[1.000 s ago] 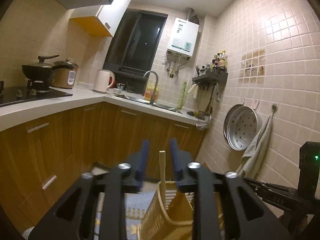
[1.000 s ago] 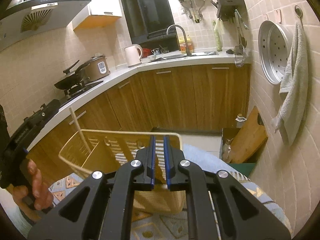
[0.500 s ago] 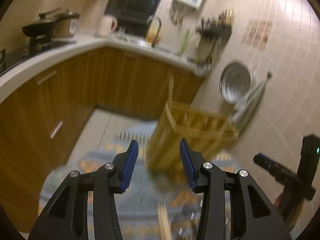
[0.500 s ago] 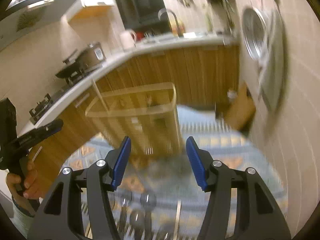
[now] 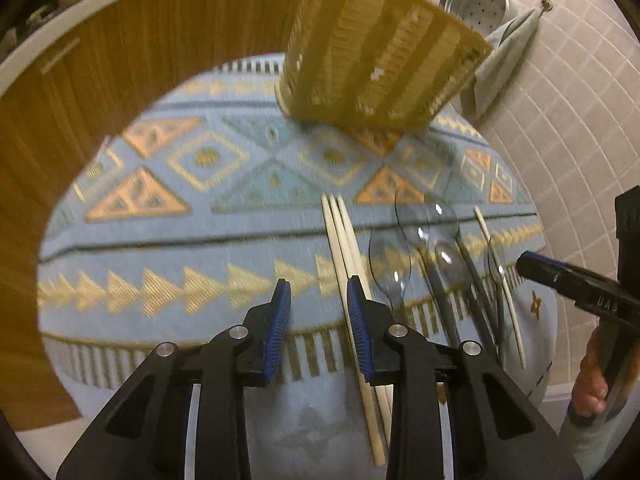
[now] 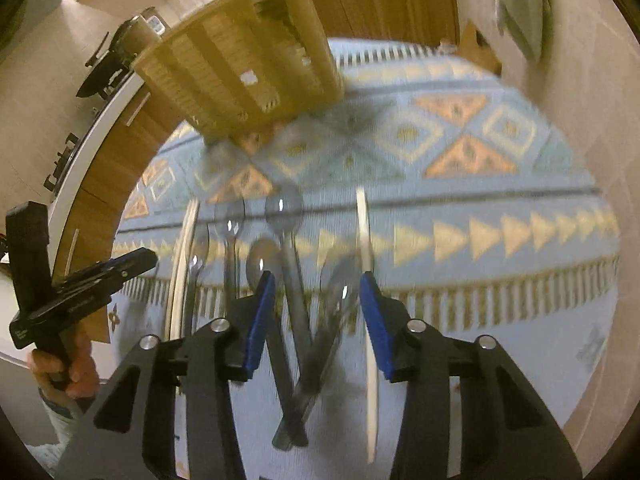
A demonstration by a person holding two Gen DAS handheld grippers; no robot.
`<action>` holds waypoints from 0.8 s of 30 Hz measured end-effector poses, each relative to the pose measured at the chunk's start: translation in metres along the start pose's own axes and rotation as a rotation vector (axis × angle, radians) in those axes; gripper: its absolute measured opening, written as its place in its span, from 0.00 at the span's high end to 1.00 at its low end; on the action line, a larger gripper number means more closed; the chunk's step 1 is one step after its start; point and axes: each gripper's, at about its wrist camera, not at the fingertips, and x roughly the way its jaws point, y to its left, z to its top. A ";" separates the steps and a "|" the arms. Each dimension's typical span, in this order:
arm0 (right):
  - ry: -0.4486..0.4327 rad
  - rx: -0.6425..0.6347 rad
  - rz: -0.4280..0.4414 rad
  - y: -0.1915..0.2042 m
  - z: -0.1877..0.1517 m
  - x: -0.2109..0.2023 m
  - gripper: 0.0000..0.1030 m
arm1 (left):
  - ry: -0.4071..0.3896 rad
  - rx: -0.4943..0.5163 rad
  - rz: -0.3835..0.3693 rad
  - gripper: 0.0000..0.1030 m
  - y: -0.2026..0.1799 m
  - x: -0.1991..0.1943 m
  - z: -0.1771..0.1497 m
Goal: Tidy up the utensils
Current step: 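Move both open grippers back over the utensils on the table, then grasp another chopstick with the left gripper while the right grasps a clear plastic spoon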
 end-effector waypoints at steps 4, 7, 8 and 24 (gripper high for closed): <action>0.037 0.013 -0.017 -0.001 -0.012 0.006 0.64 | 0.033 0.009 -0.019 0.75 -0.005 0.007 -0.007; 0.043 0.004 -0.013 0.002 -0.016 0.007 0.65 | 0.032 0.039 0.031 0.75 -0.016 0.008 -0.007; 0.044 0.002 -0.013 0.003 -0.017 0.007 0.65 | 0.034 0.043 0.050 0.74 -0.017 0.009 -0.007; 0.063 -0.029 -0.036 0.008 -0.021 0.009 0.65 | 0.097 0.147 0.229 0.77 -0.043 0.014 0.001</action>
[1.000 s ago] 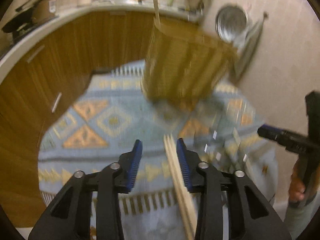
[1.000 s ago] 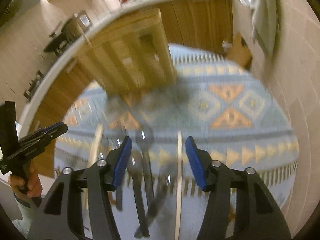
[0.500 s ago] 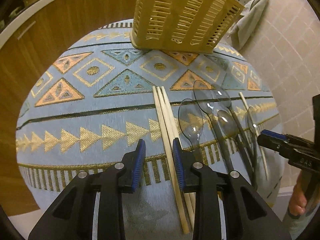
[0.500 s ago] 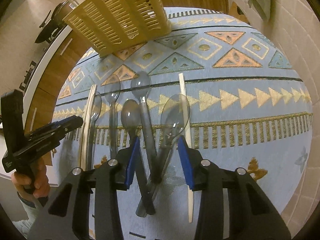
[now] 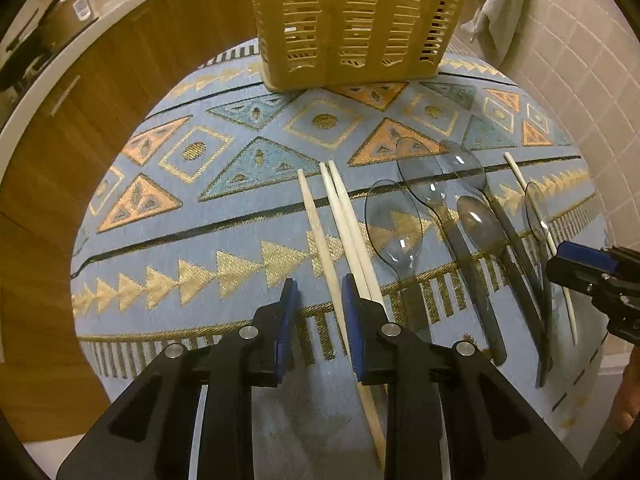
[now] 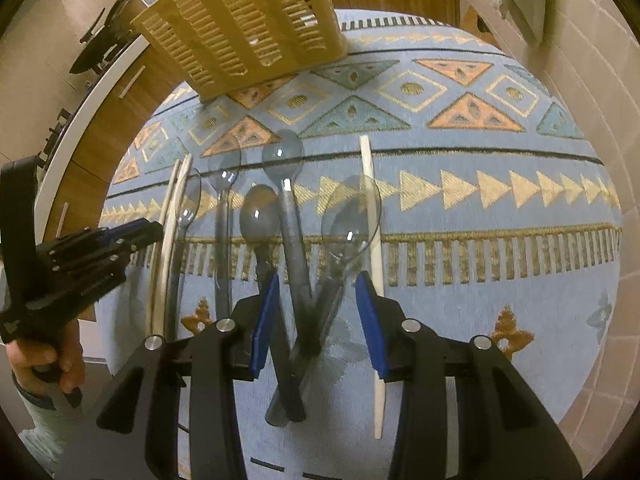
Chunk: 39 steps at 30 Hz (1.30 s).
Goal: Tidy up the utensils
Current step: 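Grasp another chopstick with the left gripper while the right grasps a clear plastic spoon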
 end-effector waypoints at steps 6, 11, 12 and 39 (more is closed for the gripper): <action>0.002 0.002 0.009 0.001 0.000 -0.002 0.65 | 0.002 0.043 0.041 0.76 -0.008 0.008 0.016; 0.044 0.008 0.011 0.002 -0.001 0.005 0.66 | -0.038 0.068 0.071 0.95 -0.008 0.008 0.015; 0.056 0.013 0.012 0.001 0.000 0.008 0.69 | -0.044 0.051 0.056 0.97 -0.004 0.008 0.015; 0.065 -0.071 -0.125 0.041 0.014 0.003 0.98 | -0.305 -0.129 -0.254 0.97 0.039 -0.049 0.003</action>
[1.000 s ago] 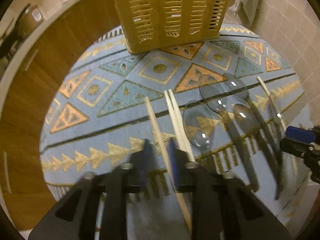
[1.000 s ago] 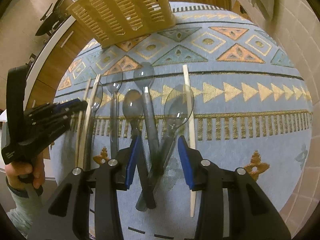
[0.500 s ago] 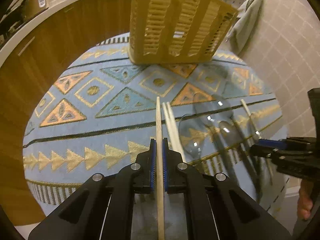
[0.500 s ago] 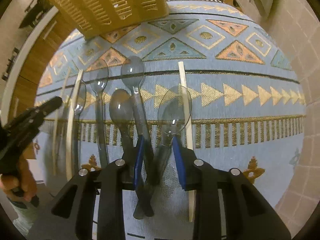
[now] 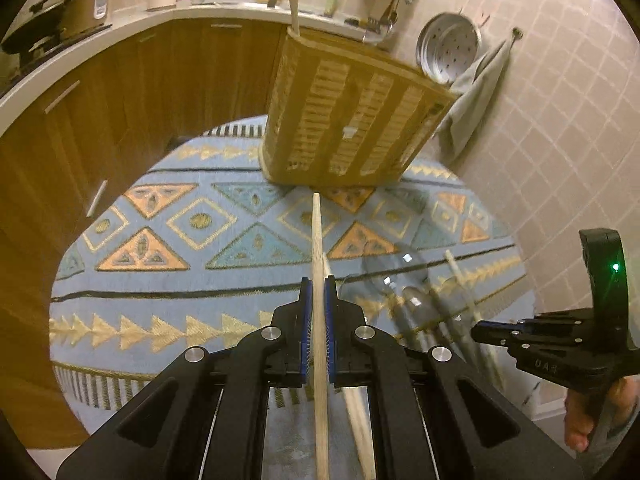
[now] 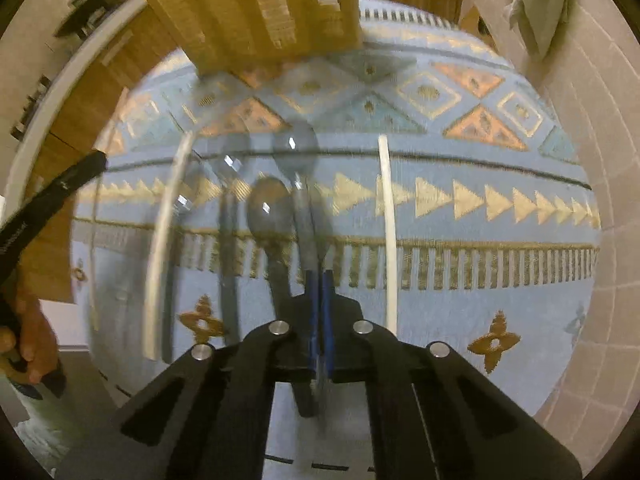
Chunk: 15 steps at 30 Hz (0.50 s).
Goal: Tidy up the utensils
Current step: 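Grasp another chopstick with the left gripper while the right grasps a clear plastic spoon, then lift the chopstick and clear spoon off the table with both grippers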
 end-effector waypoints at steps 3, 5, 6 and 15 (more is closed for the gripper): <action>-0.041 -0.006 0.012 -0.005 -0.002 -0.014 0.99 | -0.044 0.003 -0.012 0.97 -0.004 -0.011 0.005; -0.042 0.002 0.016 -0.007 -0.003 -0.013 0.99 | -0.054 0.005 -0.015 0.97 -0.005 -0.012 0.007; -0.046 0.006 0.026 -0.008 -0.004 -0.015 0.99 | -0.062 0.003 -0.016 0.97 -0.005 -0.014 0.007; 0.030 0.002 0.077 -0.023 -0.001 -0.003 0.99 | -0.081 -0.005 -0.032 0.97 -0.005 -0.017 0.010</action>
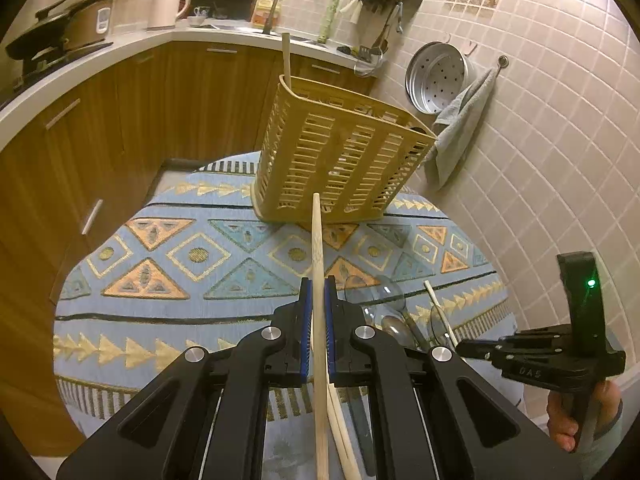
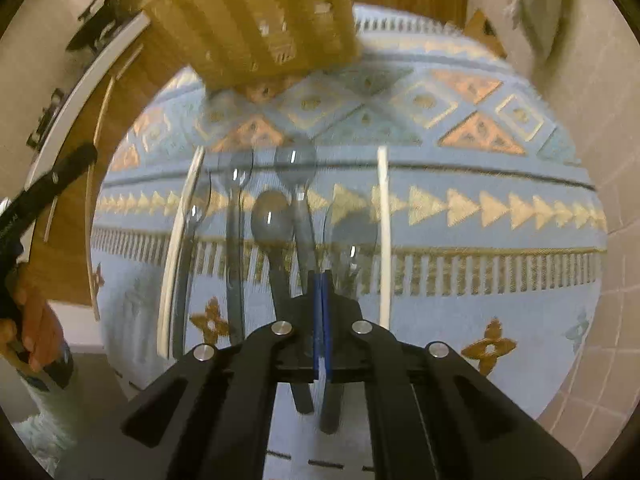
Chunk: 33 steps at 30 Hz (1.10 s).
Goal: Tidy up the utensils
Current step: 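Lift the chopstick and clear spoon off the table with both grippers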
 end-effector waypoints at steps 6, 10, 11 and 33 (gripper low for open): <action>0.090 -0.029 -0.009 0.001 -0.005 0.016 0.99 | 0.008 -0.009 -0.018 0.97 0.004 0.005 -0.002; 0.101 -0.010 -0.017 -0.001 -0.002 0.021 0.99 | 0.010 -0.011 -0.023 0.97 0.006 0.007 -0.004; 0.105 -0.011 -0.021 -0.002 0.000 0.023 0.99 | 0.009 -0.012 -0.023 0.97 0.007 0.008 -0.003; 0.077 0.016 -0.050 -0.008 -0.005 0.011 0.77 | 0.010 -0.015 -0.057 0.97 0.012 0.009 -0.007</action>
